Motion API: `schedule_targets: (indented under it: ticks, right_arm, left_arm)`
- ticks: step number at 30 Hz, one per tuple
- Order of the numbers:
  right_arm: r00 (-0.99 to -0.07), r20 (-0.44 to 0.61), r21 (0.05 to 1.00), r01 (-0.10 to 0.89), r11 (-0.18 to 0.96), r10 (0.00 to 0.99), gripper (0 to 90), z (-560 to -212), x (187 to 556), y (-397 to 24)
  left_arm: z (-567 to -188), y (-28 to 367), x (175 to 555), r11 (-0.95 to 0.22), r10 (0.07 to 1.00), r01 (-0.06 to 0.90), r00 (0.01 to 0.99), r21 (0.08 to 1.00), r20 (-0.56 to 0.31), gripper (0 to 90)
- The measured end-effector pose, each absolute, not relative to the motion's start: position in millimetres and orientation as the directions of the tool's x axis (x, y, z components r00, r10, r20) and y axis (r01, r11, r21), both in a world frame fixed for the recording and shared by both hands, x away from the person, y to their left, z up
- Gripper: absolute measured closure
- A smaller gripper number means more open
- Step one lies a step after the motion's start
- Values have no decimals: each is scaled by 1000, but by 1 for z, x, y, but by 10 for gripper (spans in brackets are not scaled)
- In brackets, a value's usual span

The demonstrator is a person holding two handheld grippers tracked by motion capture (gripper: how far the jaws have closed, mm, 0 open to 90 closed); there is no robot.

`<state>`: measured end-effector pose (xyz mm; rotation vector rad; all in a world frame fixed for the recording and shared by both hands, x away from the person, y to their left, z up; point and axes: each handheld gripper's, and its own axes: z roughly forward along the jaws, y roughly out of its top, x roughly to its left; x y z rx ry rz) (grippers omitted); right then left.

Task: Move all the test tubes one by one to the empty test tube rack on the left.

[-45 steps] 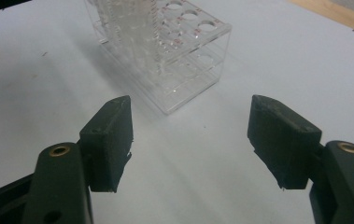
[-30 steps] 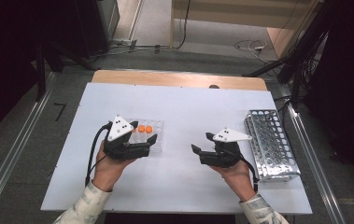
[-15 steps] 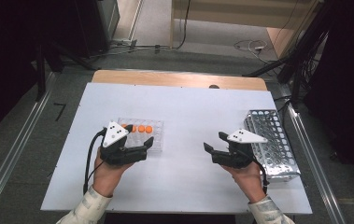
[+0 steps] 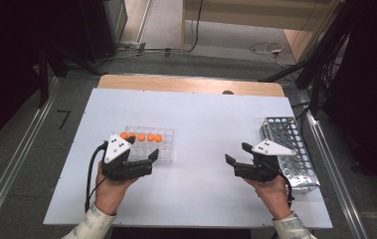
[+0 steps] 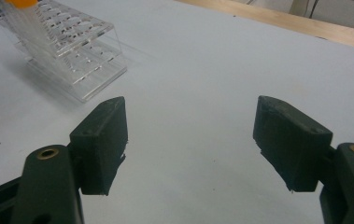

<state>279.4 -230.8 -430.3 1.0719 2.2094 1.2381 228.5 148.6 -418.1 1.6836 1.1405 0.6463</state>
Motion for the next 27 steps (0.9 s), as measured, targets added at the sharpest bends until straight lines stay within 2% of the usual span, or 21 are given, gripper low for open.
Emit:
schedule_targets:
  ticks: [10,13,27]
  right_arm:
    - [-613,32,849,433,302,789,237,-431,276,-243]
    - [-607,28,852,431,299,794,237,-432,275,-246]
    - [-568,22,862,428,272,823,227,-431,268,-267]
  left_arm:
    - [-432,172,217,-26,934,382,338,924,-114,151]
    - [-438,180,212,-34,950,359,300,933,-81,145]
    - [-455,222,199,9,973,396,208,918,-99,135]
